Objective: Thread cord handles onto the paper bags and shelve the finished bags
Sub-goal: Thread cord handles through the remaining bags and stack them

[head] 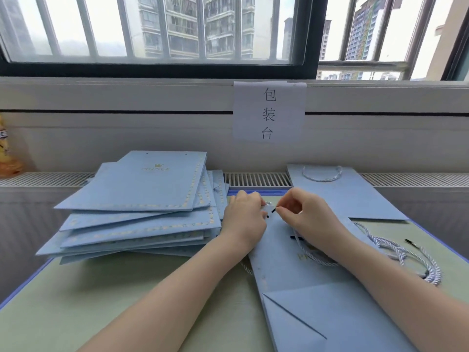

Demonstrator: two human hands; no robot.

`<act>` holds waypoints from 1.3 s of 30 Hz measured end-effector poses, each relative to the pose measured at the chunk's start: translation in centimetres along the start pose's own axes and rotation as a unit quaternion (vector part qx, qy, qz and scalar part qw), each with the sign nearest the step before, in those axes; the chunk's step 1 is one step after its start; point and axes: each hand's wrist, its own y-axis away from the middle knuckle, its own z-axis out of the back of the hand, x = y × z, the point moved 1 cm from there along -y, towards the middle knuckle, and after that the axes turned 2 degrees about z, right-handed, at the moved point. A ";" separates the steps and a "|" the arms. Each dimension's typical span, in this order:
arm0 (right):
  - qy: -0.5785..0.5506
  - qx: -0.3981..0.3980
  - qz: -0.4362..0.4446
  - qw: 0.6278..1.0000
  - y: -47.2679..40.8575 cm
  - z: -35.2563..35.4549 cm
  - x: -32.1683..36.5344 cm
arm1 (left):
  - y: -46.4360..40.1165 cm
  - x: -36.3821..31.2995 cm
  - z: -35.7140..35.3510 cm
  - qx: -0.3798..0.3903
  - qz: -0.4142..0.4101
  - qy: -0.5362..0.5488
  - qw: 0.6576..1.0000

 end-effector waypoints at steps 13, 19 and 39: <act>-0.045 0.000 0.048 0.998 0.7 -0.1 0.0 | -0.4 -0.2 0.5 -0.023 0.029 0.153 0.987; -0.058 0.005 0.071 0.996 0.9 -0.2 0.3 | -0.3 -0.5 0.8 -0.013 0.035 0.163 0.986; -0.070 -0.020 0.077 0.994 0.8 0.1 0.6 | -1.1 -1.2 3.1 0.085 0.067 0.200 0.974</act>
